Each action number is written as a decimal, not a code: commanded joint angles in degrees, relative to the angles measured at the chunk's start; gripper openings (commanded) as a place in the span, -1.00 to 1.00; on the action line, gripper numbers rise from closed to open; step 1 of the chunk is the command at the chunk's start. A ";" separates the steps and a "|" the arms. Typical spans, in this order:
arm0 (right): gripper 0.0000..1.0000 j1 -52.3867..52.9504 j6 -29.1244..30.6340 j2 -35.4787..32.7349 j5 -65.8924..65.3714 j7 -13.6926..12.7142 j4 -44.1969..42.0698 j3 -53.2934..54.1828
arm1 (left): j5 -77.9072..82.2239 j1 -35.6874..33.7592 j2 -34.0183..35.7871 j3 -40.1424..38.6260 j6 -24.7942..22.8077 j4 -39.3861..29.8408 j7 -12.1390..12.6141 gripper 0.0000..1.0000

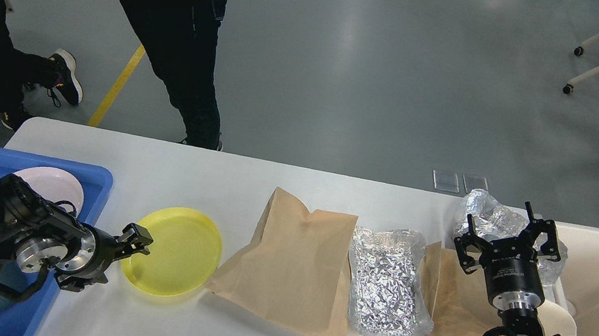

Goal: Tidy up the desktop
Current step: 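Grasp the rim of the yellow plate with the left gripper, then lift the yellow plate and carry it over the blue tray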

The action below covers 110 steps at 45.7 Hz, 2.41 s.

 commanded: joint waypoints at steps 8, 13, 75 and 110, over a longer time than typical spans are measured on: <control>1.00 0.00 0.00 0.00 0.00 0.00 0.00 0.00 | 2.12 1.82 -1.42 -0.93 1.62 1.27 0.71 0.34; 1.00 0.00 0.00 0.00 0.00 0.00 0.00 0.00 | 2.12 1.82 -1.34 -0.93 1.26 1.27 0.80 0.00; 1.00 0.00 -0.09 0.00 0.00 0.00 0.00 0.00 | 1.95 -6.78 5.78 1.44 1.17 -9.53 4.23 -1.00; 1.00 0.00 0.00 0.00 0.00 0.00 0.00 0.00 | 2.03 -60.12 14.14 27.99 -24.21 -30.99 4.05 -1.00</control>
